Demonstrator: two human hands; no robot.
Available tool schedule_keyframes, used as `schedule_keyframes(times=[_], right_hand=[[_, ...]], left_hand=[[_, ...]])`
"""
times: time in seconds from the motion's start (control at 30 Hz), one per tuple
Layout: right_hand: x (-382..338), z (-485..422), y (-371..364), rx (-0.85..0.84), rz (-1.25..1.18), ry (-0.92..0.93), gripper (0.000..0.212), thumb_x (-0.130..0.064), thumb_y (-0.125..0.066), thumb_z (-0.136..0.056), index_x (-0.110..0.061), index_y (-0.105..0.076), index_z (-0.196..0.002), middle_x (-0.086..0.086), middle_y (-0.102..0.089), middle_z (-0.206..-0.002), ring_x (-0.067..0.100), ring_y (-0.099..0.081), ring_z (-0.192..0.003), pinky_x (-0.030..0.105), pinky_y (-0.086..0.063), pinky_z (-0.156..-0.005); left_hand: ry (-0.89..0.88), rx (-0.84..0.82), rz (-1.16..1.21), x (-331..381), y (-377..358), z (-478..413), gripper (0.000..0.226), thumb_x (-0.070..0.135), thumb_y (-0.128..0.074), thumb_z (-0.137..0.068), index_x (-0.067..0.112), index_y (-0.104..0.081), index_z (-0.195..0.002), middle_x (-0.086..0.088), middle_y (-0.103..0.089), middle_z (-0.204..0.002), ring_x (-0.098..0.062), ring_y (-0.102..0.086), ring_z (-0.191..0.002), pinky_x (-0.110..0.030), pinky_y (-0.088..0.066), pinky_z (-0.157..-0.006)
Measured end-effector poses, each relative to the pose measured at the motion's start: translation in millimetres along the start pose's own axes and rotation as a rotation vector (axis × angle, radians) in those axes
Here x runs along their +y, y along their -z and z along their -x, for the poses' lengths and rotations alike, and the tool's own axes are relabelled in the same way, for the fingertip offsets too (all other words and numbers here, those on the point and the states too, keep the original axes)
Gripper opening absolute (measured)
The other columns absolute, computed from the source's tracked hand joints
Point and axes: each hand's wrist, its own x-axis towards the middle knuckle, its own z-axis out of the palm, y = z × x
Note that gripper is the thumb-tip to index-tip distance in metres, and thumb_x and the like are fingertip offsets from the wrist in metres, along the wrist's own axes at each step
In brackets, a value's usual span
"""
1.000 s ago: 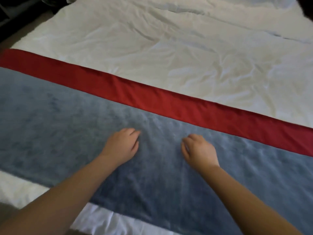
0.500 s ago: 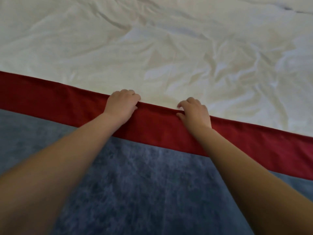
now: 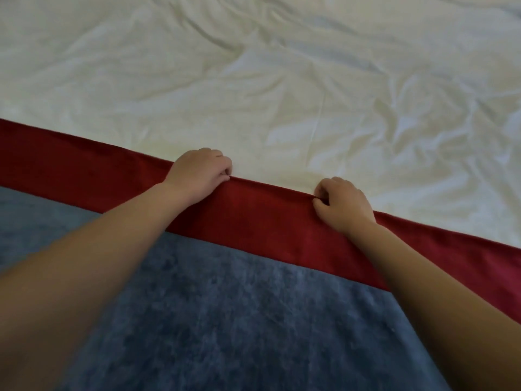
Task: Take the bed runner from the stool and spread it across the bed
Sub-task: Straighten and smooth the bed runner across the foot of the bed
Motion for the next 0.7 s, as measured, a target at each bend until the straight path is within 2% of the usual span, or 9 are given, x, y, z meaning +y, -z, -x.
schedule_keyframes(times=[0.2,0.37,0.53,0.63,0.7], right_hand=[[-76,-20,-18,0.005,0.009,0.174,0.020,-0.036,-0.051,-0.092,-0.018,-0.056,-0.096,0.001,-0.059,-0.096,0.023,-0.055,-0.089,0.037,-0.046,-0.077],[-125,-49,-38,0.005,0.088,0.266,0.018,-0.029,-0.044,-0.098,-0.014,-0.054,-0.099,0.005,-0.059,-0.100,0.028,-0.054,-0.093,0.036,-0.038,-0.072],[-129,-52,-47,0.019,0.131,0.188,0.016,-0.028,-0.042,-0.097,-0.015,-0.052,-0.096,0.005,-0.057,-0.096,0.029,-0.053,-0.092,0.034,-0.033,-0.070],[-146,-53,-46,0.004,0.136,0.127,0.020,-0.036,-0.042,-0.095,-0.018,-0.046,-0.088,0.002,-0.055,-0.092,0.026,-0.052,-0.088,0.034,-0.033,-0.069],[-164,-60,-44,-0.017,0.090,0.153,0.024,-0.042,-0.043,-0.095,-0.020,-0.045,-0.087,0.000,-0.054,-0.090,0.023,-0.050,-0.084,0.034,-0.037,-0.069]], left_hand=[[0.013,-0.056,-0.017,-94,15,20,0.006,0.027,-0.060,-0.089,0.022,-0.064,-0.089,0.003,-0.060,-0.088,-0.022,-0.057,-0.091,-0.036,-0.046,-0.072],[-0.212,-0.088,-0.076,-135,13,14,0.013,0.036,-0.056,-0.089,0.024,-0.059,-0.086,0.005,-0.060,-0.087,-0.021,-0.056,-0.088,-0.033,-0.045,-0.069],[-0.314,0.009,-0.100,-148,5,4,0.020,0.040,-0.057,-0.089,0.022,-0.060,-0.081,0.001,-0.062,-0.083,-0.025,-0.059,-0.083,-0.034,-0.043,-0.066],[-0.353,0.000,-0.055,-171,12,13,0.024,0.043,-0.055,-0.087,0.021,-0.058,-0.079,0.002,-0.060,-0.080,-0.023,-0.058,-0.079,-0.034,-0.045,-0.065],[-0.391,-0.019,-0.094,-197,18,23,0.021,0.041,-0.056,-0.086,0.021,-0.058,-0.080,0.002,-0.060,-0.078,-0.023,-0.059,-0.075,-0.033,-0.046,-0.063]])
